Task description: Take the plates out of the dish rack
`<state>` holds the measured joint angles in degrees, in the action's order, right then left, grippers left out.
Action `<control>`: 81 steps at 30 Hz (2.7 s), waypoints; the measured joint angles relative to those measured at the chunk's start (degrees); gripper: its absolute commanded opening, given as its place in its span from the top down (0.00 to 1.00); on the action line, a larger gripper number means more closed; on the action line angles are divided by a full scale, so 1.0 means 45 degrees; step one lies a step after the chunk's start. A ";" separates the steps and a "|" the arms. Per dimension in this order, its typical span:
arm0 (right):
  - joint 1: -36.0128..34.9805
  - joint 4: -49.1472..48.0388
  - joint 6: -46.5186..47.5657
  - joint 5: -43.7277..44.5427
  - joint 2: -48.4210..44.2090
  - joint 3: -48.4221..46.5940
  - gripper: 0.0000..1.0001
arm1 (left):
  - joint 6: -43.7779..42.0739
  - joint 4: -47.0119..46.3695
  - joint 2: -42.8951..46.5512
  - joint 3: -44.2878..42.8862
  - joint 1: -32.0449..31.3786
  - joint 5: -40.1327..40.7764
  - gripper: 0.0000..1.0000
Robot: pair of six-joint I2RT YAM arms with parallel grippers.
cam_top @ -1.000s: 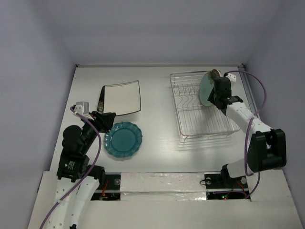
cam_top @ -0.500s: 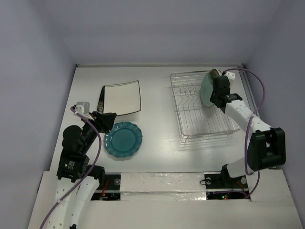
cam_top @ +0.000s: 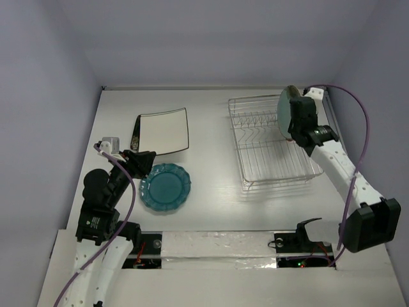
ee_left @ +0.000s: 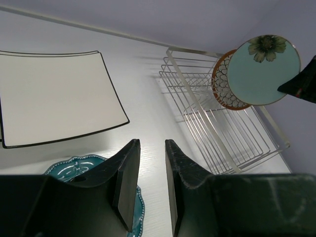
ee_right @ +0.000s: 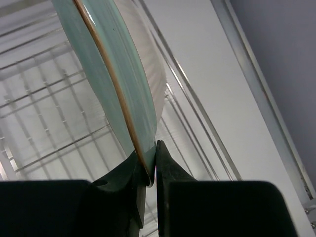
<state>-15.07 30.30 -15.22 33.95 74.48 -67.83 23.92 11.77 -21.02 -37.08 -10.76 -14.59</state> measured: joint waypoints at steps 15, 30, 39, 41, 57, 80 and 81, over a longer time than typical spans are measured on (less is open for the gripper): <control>-0.3206 -0.2875 -0.3041 -0.6557 -0.2613 0.1588 1.00 | 0.0000 0.0000 0.0044 0.0000 0.0175 0.0053 0.76; -0.8932 -0.9277 -0.7490 -1.0190 0.4643 0.3327 1.00 | 0.0005 0.0005 -0.0039 0.0000 0.0335 0.0262 0.74; -0.9146 -1.1604 -0.9335 -1.0715 0.6470 0.3599 0.97 | 0.0005 0.0005 -0.0044 0.0000 0.0335 0.0253 0.73; -0.9175 -1.1885 -0.9544 -1.0758 0.6596 0.3599 0.92 | 0.0005 0.0005 -0.0044 0.0000 0.0335 0.0253 0.73; -0.9646 -1.2492 -1.0083 -1.0928 0.6883 0.3623 0.55 | 0.0005 0.0005 -0.0044 -0.0005 0.0335 0.0243 0.73; -0.9933 -0.3181 -0.6790 -0.2769 -0.0185 0.3133 1.00 | 0.0015 0.0000 -0.0044 0.0000 0.0335 0.0165 0.71; -0.9734 -0.2569 -0.6572 -0.2021 -0.0816 0.2866 1.00 | 0.0015 0.0000 -0.0044 0.0000 0.0335 0.0151 0.71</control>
<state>-58.87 18.74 -44.80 24.86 70.81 -54.94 23.99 11.77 -21.21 -37.08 -9.26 -13.91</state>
